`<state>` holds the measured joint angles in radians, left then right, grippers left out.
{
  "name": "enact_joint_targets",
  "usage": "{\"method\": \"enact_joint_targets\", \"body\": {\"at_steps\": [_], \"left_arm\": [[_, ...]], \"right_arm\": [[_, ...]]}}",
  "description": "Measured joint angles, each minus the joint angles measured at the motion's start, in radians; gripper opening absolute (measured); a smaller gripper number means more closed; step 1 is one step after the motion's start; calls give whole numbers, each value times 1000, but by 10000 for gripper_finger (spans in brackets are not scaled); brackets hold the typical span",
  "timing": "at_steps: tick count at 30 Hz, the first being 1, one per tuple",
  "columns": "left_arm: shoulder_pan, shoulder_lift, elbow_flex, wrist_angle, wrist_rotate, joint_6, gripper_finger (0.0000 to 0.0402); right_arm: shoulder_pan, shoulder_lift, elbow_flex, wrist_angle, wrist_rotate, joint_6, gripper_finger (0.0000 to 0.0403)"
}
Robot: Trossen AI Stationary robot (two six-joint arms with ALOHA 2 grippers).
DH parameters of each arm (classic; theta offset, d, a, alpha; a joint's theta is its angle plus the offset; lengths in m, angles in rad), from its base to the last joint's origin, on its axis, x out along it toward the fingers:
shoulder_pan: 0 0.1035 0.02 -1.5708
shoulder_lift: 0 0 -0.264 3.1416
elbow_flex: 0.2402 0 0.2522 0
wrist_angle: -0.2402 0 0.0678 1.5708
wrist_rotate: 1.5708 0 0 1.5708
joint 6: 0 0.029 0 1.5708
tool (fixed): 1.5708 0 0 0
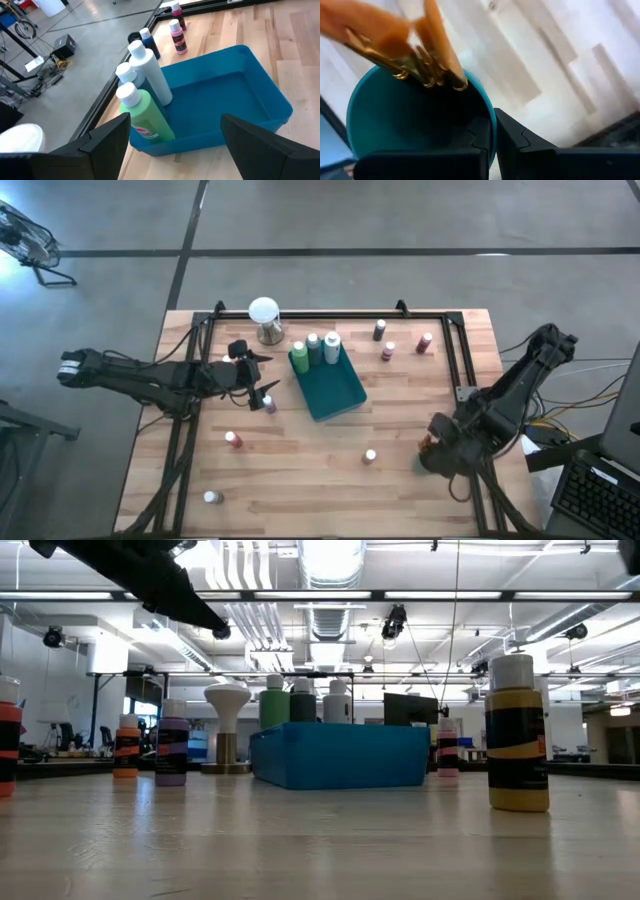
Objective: Pick & Place Paint Supplies
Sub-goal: Move the green cup to the bottom right of the table
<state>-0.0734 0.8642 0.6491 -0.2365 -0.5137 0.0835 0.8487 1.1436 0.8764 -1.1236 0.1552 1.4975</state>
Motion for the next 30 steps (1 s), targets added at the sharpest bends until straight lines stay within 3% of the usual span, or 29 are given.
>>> {"method": "enact_joint_targets", "body": {"at_steps": [7, 15, 30], "left_arm": [[0, 0, 0, -1, 0, -33, 314], [0, 0, 0, 0, 0, -34, 314], [0, 1, 0, 1, 0, -36, 314]], "right_arm": [[137, 132, 69, 10, -25, 124, 8], [217, 270, 194, 16, -25, 162, 8], [275, 284, 171, 39, -21, 242, 8]]}}
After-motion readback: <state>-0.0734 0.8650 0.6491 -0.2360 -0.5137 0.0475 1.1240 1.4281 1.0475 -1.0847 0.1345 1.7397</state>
